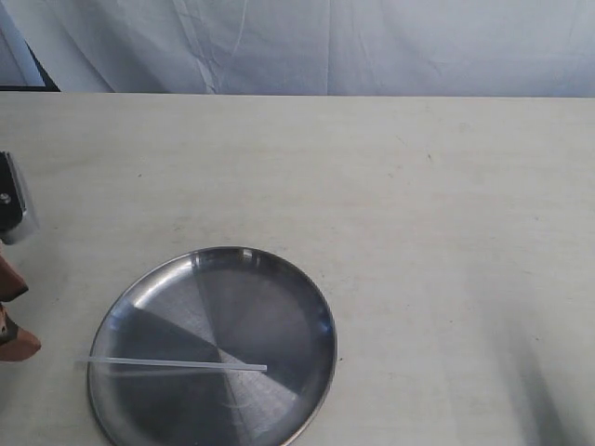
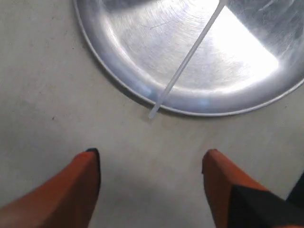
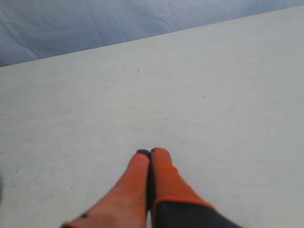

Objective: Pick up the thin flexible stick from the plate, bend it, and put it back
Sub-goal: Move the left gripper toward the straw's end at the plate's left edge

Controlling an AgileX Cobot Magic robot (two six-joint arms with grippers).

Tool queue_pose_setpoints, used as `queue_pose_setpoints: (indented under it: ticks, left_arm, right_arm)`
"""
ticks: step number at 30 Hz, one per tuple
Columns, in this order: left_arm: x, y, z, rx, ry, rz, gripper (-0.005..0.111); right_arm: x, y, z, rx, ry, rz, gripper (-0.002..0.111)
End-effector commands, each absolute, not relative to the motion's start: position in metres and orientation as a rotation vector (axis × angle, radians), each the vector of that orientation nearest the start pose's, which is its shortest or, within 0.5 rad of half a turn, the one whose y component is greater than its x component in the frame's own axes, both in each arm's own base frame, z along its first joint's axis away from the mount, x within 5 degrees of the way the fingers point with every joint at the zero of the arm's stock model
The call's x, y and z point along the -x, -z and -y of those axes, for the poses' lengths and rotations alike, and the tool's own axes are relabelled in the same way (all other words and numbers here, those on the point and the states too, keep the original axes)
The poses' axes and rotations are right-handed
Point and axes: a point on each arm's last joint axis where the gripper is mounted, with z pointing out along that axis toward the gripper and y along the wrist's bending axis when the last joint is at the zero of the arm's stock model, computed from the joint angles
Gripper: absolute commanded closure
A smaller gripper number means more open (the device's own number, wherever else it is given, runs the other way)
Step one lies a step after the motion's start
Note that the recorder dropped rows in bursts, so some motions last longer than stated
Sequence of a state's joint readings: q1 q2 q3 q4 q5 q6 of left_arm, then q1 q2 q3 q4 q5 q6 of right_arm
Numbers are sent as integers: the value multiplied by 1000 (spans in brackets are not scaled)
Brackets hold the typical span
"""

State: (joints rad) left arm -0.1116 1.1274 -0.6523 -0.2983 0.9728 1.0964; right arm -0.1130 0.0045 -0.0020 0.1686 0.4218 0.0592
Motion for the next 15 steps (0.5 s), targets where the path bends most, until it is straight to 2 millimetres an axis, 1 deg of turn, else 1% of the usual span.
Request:
queue_pose_setpoints:
  ticks: [1,4,8,15]
  left_arm:
    - [-169,-222,46,-1519,120,-2366,44]
    - [-169,-216,49,-1517,89,-2333,44]
    - [-167,-207,48,-1592,34,-2314,44]
    - [-173,-194,50,-1614,74,-2367,44]
  right_arm:
    - [-52,-177,0,-263,-123,-1873,108]
    - [-52,-177,0,-263,-123,-1873,108]
    - [-52,-177,0,-263,-122,-1869,108]
    - [-52,-177,0,-263,-122,-1869,108]
